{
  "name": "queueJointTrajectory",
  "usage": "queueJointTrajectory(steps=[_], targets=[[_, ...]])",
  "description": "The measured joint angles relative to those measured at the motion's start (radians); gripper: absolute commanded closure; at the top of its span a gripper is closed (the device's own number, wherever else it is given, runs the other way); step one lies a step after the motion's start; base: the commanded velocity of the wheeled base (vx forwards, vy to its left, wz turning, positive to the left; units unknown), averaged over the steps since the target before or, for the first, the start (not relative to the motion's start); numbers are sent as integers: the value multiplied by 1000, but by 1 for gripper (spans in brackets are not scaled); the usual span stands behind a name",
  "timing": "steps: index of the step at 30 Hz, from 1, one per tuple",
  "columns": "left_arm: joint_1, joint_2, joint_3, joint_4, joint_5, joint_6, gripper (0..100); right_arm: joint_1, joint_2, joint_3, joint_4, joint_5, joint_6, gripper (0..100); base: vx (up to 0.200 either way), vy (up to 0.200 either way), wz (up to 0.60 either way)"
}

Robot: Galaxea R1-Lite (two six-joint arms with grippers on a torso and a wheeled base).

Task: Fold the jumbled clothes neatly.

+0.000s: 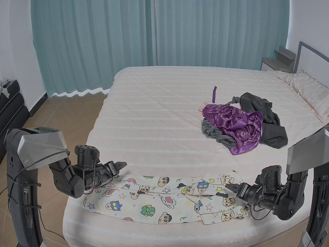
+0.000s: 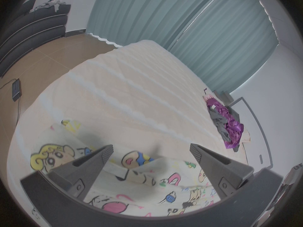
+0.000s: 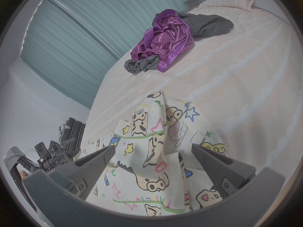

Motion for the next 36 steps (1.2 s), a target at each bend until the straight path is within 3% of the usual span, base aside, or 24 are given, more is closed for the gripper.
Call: queueJointTrajectory(steps=[19, 36], targets=[[14, -93, 247, -4, 24, 81, 0, 7, 1, 1, 0, 0, 6, 0, 0, 0, 0], [12, -196, 289, -4, 58, 99, 0, 9, 1, 1, 0, 0, 6, 0, 0, 0, 0]])
